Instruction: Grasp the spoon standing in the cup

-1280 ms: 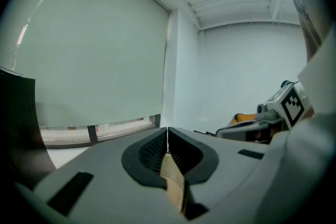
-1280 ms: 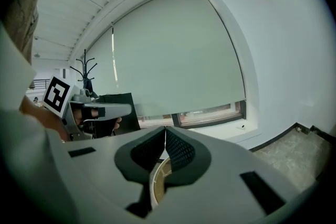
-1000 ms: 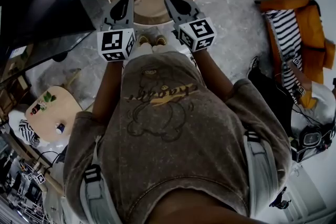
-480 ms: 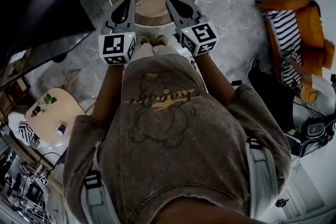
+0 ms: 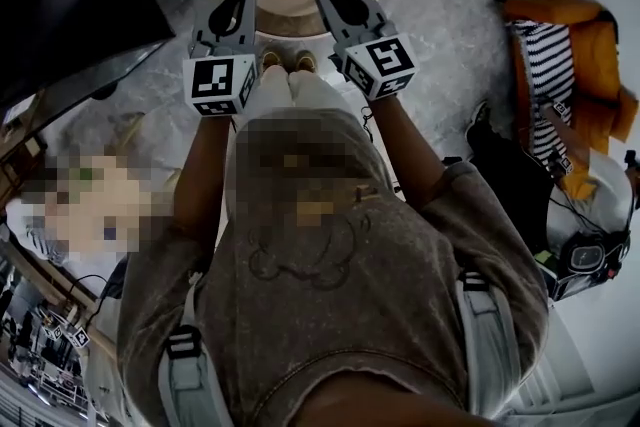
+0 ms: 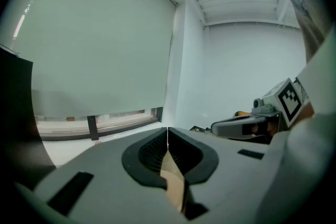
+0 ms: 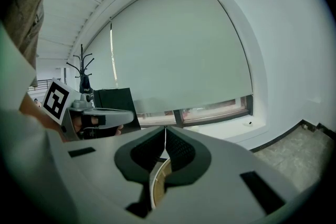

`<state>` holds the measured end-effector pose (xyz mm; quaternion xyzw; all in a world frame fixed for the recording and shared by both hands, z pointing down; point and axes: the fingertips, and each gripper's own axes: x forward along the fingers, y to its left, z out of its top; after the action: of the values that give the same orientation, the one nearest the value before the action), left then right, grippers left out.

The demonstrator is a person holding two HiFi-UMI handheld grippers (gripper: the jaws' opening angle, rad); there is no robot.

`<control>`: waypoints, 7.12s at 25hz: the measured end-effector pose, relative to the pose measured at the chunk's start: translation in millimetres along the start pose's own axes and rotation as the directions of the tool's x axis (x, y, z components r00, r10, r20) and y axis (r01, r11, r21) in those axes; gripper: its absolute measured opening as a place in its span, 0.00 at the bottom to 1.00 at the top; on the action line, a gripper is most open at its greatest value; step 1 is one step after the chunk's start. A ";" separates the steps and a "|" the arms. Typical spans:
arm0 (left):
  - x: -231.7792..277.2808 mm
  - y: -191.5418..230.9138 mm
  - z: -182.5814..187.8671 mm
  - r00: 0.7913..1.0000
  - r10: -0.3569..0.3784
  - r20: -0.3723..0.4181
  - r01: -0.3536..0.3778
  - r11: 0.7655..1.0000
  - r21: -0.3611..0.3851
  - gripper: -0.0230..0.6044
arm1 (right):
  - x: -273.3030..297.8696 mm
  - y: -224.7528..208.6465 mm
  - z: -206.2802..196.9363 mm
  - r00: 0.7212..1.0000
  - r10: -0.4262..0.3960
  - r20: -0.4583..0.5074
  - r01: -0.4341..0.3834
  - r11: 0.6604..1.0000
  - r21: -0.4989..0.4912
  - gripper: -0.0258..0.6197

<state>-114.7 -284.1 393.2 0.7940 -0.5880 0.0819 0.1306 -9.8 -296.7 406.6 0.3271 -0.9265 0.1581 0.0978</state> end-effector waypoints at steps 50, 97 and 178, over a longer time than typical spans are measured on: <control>64.2 59.2 -208.9 0.996 0.048 -0.073 -0.054 0.995 -0.080 0.06 | 114.6 -24.1 -174.7 0.994 0.075 -0.078 -0.069 0.995 0.070 0.44; 57.0 49.6 -242.1 0.990 0.013 -0.137 -0.022 0.997 -0.068 0.06 | 196.5 -67.1 -313.8 0.925 0.046 -0.378 0.023 0.984 0.177 0.14; -62.3 -12.6 59.3 0.996 -0.078 0.043 0.081 0.996 -0.050 0.06 | -60.0 22.4 68.9 0.996 -0.011 0.091 0.014 0.999 -0.032 0.14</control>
<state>-122.4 -241.7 317.7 0.8147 -0.5604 0.0451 0.1421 16.7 -270.3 320.2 0.3382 -0.9303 0.1272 0.0622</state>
